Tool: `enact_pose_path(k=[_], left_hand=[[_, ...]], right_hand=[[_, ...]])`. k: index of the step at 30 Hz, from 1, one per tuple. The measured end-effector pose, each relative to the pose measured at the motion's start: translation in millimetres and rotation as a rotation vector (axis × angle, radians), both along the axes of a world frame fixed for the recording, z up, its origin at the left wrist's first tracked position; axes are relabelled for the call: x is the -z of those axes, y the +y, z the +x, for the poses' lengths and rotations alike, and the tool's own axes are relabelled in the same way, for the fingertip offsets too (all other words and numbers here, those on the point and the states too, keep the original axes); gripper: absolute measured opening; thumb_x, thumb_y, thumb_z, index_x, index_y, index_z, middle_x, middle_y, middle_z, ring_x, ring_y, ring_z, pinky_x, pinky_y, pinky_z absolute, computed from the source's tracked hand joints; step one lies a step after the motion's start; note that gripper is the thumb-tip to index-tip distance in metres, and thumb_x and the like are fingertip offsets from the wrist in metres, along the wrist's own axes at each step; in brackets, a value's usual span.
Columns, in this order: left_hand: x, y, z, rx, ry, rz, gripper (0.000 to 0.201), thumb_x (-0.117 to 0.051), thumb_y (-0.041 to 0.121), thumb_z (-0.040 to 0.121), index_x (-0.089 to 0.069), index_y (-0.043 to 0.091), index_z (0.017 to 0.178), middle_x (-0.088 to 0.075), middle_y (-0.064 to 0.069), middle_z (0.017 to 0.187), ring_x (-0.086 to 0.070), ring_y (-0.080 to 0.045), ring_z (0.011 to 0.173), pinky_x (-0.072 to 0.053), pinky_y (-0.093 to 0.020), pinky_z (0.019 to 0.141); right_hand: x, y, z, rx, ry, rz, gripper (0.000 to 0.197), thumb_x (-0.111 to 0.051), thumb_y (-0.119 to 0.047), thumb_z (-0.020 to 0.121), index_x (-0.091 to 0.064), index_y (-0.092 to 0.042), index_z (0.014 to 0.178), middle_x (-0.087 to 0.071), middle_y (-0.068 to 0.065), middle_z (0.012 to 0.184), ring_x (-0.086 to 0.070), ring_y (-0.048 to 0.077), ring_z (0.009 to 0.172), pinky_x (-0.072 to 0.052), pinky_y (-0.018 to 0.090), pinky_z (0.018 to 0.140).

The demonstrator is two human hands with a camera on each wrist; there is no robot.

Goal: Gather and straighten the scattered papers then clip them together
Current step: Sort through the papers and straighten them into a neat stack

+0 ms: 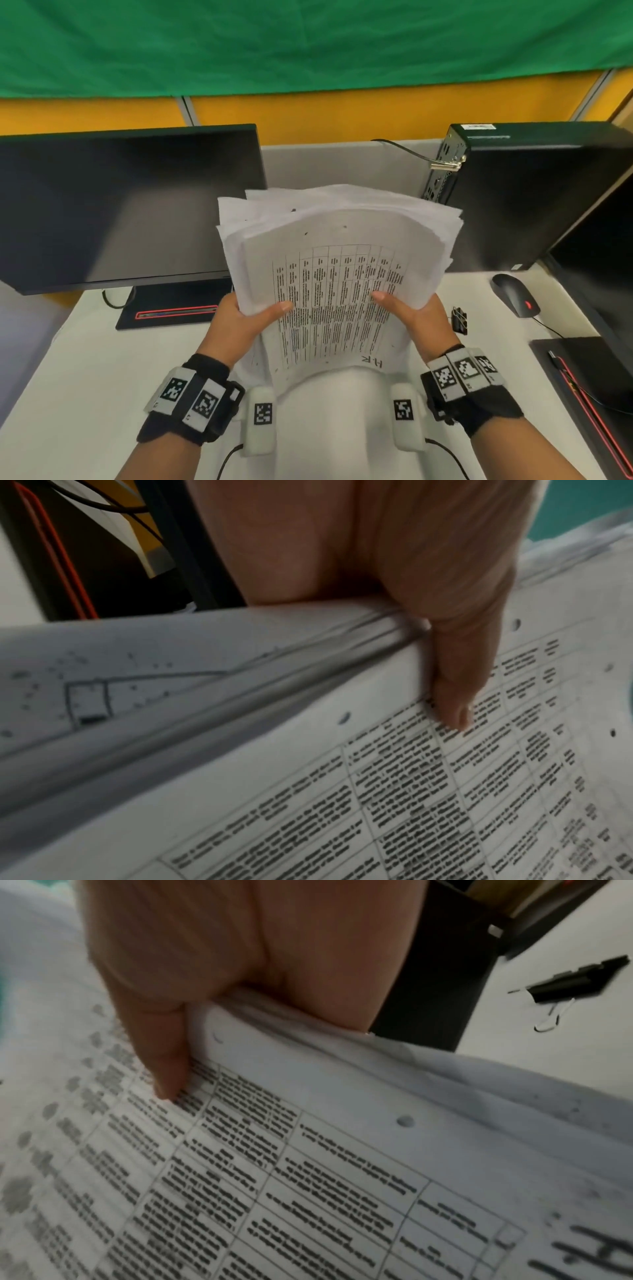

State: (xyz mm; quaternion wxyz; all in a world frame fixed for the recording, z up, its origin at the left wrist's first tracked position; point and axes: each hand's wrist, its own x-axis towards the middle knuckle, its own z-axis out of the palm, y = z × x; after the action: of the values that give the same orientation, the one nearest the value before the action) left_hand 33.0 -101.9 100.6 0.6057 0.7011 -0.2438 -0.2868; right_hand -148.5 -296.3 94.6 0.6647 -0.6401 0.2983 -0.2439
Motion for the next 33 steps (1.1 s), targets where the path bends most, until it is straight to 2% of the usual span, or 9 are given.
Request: enact_pose_path(k=[3,7,13,16,20,24,29,31,33], left_hand=[[1,1,-1,0.023,0.004,-0.005,0.032,-0.075,0.010,0.072,-0.068,0.030,0.096,-0.075,0.014,0.097,-0.069,-0.004,0.093,-0.059,-0.027,0.076],[19,2,-6,0.003,0.007,0.117,0.041,-0.081,0.018,0.065,-0.068,0.028,0.102,-0.074,0.005,0.102,-0.069,-0.010,0.096,-0.057,-0.043,0.085],[-16,8,-5,-0.086,-0.070,-0.120,0.067,-0.087,0.031,0.052,-0.058,0.026,0.113,-0.071,0.005,0.107,-0.068,-0.008,0.098,-0.056,-0.019,0.068],[-45,2,-14,-0.156,-0.053,-0.294,0.067,-0.076,0.037,0.055,-0.051,0.032,0.117,-0.068,0.005,0.111,-0.068,-0.008,0.098,-0.056,-0.022,0.069],[-72,-16,-26,-0.353,-0.061,-0.343,0.063,-0.069,0.044,0.069,-0.046,0.030,0.126,-0.061,0.004,0.114,-0.066,-0.013,0.096,-0.055,-0.020,0.066],[-83,-33,-28,-0.451,-0.024,-0.250,0.050,-0.064,0.053,0.074,-0.052,0.029,0.117,-0.063,0.001,0.106,-0.066,-0.015,0.089,-0.056,-0.029,0.067],[-84,-39,-21,-0.467,0.046,-0.196,0.027,-0.050,0.043,0.085,-0.055,0.023,0.101,-0.060,-0.002,0.092,-0.061,-0.016,0.080,-0.049,-0.030,0.064],[-85,-35,-20,-0.433,0.089,-0.228,0.032,-0.048,0.052,0.080,-0.054,0.022,0.089,-0.059,-0.010,0.091,-0.061,-0.024,0.081,-0.051,-0.033,0.070],[-81,-30,-24,-0.367,0.146,-0.344,0.035,-0.039,0.055,0.087,-0.055,0.024,0.087,-0.060,-0.006,0.080,-0.062,-0.020,0.074,-0.053,-0.026,0.063]], right_hand=[[2,1,-7,-0.041,-0.013,0.023,0.049,-0.082,-0.031,0.065,-0.063,-0.029,0.110,-0.073,-0.005,0.107,-0.068,0.013,0.101,-0.054,0.041,0.087],[6,5,-11,-0.138,0.094,0.011,0.042,-0.075,-0.029,0.068,-0.062,-0.033,0.108,-0.073,-0.013,0.105,-0.068,0.006,0.099,-0.053,0.044,0.093],[11,1,-15,-0.091,0.082,-0.001,0.034,-0.075,-0.021,0.071,-0.066,-0.033,0.101,-0.074,-0.008,0.102,-0.069,0.010,0.097,-0.052,0.046,0.094],[12,5,-15,-0.102,0.085,-0.015,0.034,-0.075,-0.019,0.073,-0.065,-0.034,0.101,-0.074,-0.008,0.102,-0.069,0.010,0.099,-0.052,0.044,0.093],[11,7,-17,-0.121,0.081,-0.017,0.035,-0.075,-0.021,0.072,-0.064,-0.036,0.102,-0.074,-0.005,0.103,-0.067,0.012,0.102,-0.053,0.042,0.092],[12,10,-22,-0.124,0.086,-0.006,0.032,-0.075,-0.017,0.073,-0.065,-0.035,0.097,-0.073,-0.004,0.101,-0.067,0.013,0.100,-0.054,0.042,0.090],[14,11,-26,-0.138,0.102,0.012,0.026,-0.074,-0.017,0.074,-0.067,-0.033,0.094,-0.073,0.001,0.103,-0.068,0.019,0.099,-0.055,0.047,0.088],[15,11,-26,-0.128,0.095,0.019,0.025,-0.073,-0.018,0.077,-0.066,-0.033,0.096,-0.073,0.000,0.103,-0.067,0.019,0.099,-0.054,0.045,0.089],[15,11,-27,-0.100,0.079,0.031,0.023,-0.070,-0.016,0.080,-0.065,-0.033,0.095,-0.072,-0.003,0.102,-0.067,0.018,0.099,-0.054,0.043,0.087]])
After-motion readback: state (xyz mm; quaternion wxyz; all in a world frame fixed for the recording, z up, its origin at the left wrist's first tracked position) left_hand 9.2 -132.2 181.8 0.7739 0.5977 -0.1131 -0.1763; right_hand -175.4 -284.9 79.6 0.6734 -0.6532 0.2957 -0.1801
